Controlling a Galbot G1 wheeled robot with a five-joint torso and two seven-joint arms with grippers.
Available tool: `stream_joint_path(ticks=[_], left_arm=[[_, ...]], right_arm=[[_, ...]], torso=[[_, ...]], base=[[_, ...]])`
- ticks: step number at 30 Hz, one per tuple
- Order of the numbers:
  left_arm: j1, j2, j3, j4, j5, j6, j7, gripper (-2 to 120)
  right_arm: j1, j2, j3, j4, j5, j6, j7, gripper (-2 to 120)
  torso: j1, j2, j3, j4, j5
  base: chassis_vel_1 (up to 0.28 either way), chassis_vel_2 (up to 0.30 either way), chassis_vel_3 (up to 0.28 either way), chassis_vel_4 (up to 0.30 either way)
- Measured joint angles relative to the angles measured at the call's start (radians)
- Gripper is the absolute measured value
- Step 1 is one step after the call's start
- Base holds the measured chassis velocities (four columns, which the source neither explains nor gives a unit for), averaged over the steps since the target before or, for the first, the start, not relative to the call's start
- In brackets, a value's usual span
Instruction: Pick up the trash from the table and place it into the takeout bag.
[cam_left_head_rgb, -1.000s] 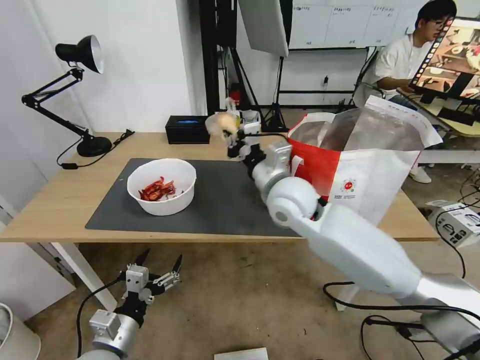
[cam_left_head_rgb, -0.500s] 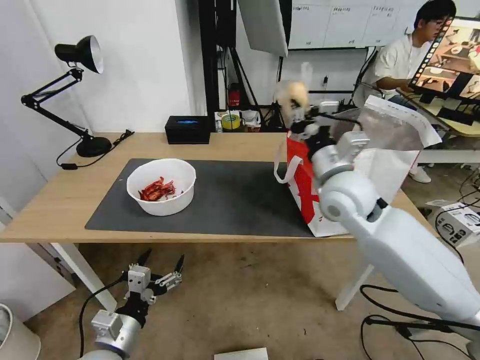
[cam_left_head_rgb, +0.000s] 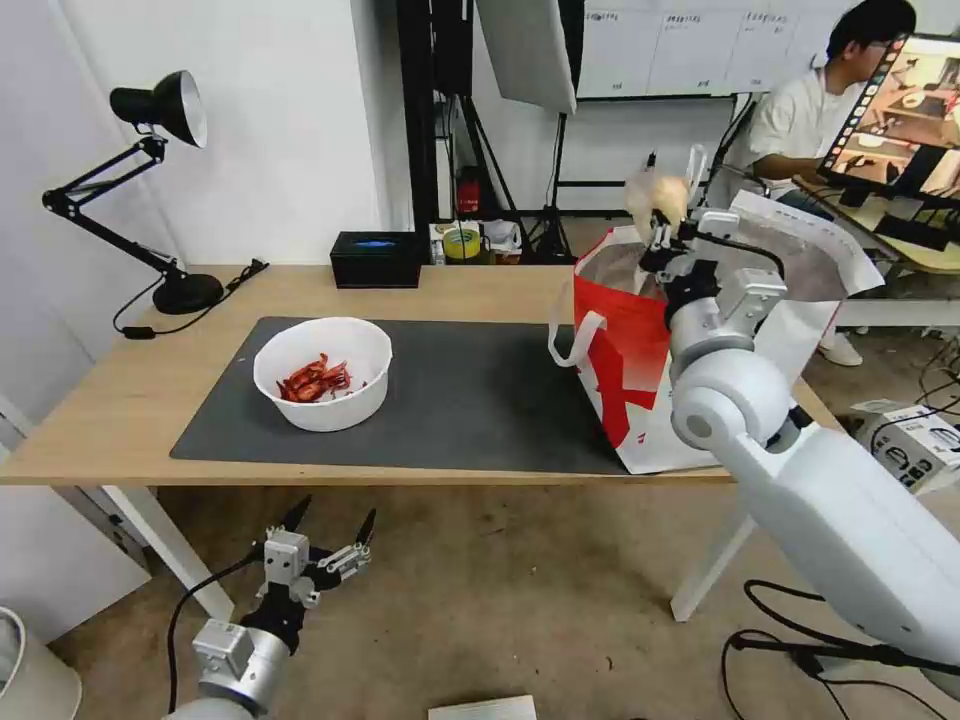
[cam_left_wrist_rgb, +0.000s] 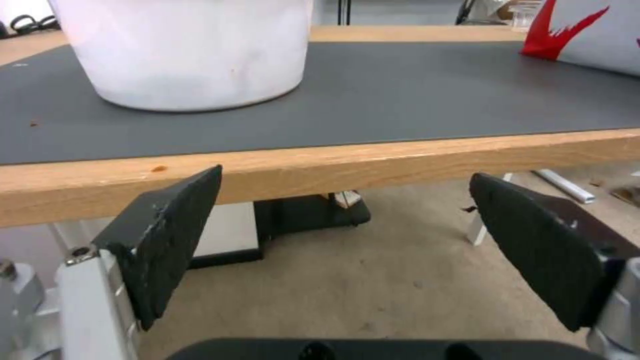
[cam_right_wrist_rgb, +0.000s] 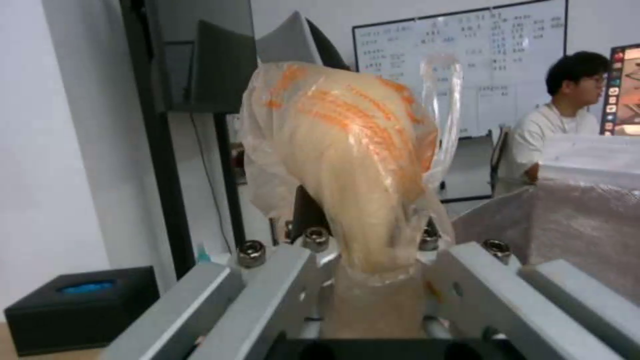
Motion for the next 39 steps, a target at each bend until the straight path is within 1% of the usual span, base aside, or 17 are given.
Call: stream_joint_path(ticks=[16,17,18,19,20,22,23,24,26,27,29,30,32,33,36,37,39], left_arm=[[-0.029,0.003,0.021,0.014,0.004,0.001,-0.005,100],[-0.031,0.004,0.023,0.015,0.005,0.001,-0.006,100],[-0.031,0.004,0.023,0.015,0.005,0.001,-0.006,100],[-0.034,0.004,0.026,0.017,0.005,0.002,-0.007,100],[-0.039,0.005,0.032,0.020,0.005,0.002,-0.009,100],[-0.043,0.007,0.039,0.021,0.006,0.003,-0.011,100],[-0.048,0.009,0.045,0.022,0.006,0.004,-0.013,100],[-0.048,0.009,0.045,0.022,0.006,0.004,-0.013,100],[-0.052,0.011,0.048,0.023,0.006,0.004,-0.015,100],[-0.052,0.011,0.048,0.023,0.006,0.004,-0.015,100],[-0.053,0.014,0.048,0.023,0.006,0.005,-0.016,100],[-0.053,0.014,0.048,0.023,0.006,0.005,-0.016,100],[-0.054,0.015,0.048,0.021,0.005,0.005,-0.016,100],[-0.054,0.015,0.048,0.021,0.005,0.005,-0.016,100],[-0.052,0.011,0.051,0.019,0.006,0.006,-0.016,100],[-0.052,0.011,0.051,0.019,0.006,0.006,-0.016,100],[-0.052,0.010,0.052,0.018,0.007,0.006,-0.016,100]], right_arm=[[-0.054,-0.036,0.043,0.041,0.035,-0.010,0.004,6],[-0.063,-0.037,0.051,0.044,0.035,-0.011,0.003,10],[-0.063,-0.037,0.051,0.044,0.035,-0.011,0.003,10],[-0.072,-0.038,0.060,0.047,0.034,-0.012,0.003,13],[-0.086,-0.042,0.075,0.052,0.034,-0.013,0.002,19],[-0.098,-0.047,0.086,0.058,0.033,-0.014,0.001,22],[-0.109,-0.053,0.096,0.065,0.033,-0.014,0.001,30],[-0.109,-0.053,0.096,0.065,0.033,-0.014,0.001,30],[-0.115,-0.062,0.105,0.073,0.033,-0.014,0.000,39],[-0.115,-0.062,0.105,0.073,0.033,-0.014,0.000,39],[-0.119,-0.069,0.112,0.077,0.034,-0.016,-0.001,51],[-0.119,-0.069,0.112,0.077,0.034,-0.016,-0.001,51],[-0.119,-0.074,0.113,0.078,0.036,-0.019,-0.002,63],[-0.119,-0.074,0.113,0.078,0.036,-0.019,-0.002,63],[-0.116,-0.080,0.113,0.077,0.037,-0.021,-0.005,78],[-0.116,-0.080,0.113,0.077,0.037,-0.021,-0.005,78],[-0.114,-0.085,0.113,0.077,0.039,-0.022,-0.011,88]], torso=[[0.000,0.000,0.000,0.0000,-0.0001],[0.000,0.000,0.000,0.0000,-0.0001],[0.000,0.000,0.000,0.0000,-0.0001],[0.000,0.000,0.000,0.0000,0.0000],[0.000,0.000,0.000,0.0002,-0.0001],[0.000,0.000,0.000,0.0001,-0.0001],[0.000,0.000,0.000,-0.0003,-0.0001],[0.000,0.000,0.000,-0.0003,-0.0001],[0.000,0.000,0.000,-0.0001,-0.0001],[0.000,0.000,0.000,-0.0001,-0.0001],[0.000,0.000,0.000,0.0000,-0.0001],[0.000,0.000,0.000,0.0000,-0.0001],[0.000,0.000,0.000,0.0000,0.0000],[0.000,0.000,0.000,0.0000,0.0000],[0.000,0.000,0.000,0.0000,-0.0001],[0.000,0.000,0.000,0.0000,-0.0001],[0.000,0.000,0.000,0.0000,-0.0001]], base=[[0.000,0.000,0.000,0.000],[0.000,0.000,0.000,0.000],[0.000,0.000,0.000,0.000],[0.000,0.000,0.000,0.000],[0.000,0.000,0.000,0.000],[0.000,0.000,0.000,0.000],[0.000,0.000,0.000,0.000],[0.000,0.000,0.000,0.000],[0.000,0.000,0.000,0.000],[0.000,0.000,0.000,0.000],[0.000,0.000,0.000,0.000],[0.000,0.000,0.000,0.000],[0.000,0.000,0.000,0.000],[0.000,0.000,0.000,0.000],[0.000,0.000,0.000,0.000],[0.000,0.000,0.000,0.000],[0.000,0.000,0.000,0.000]])
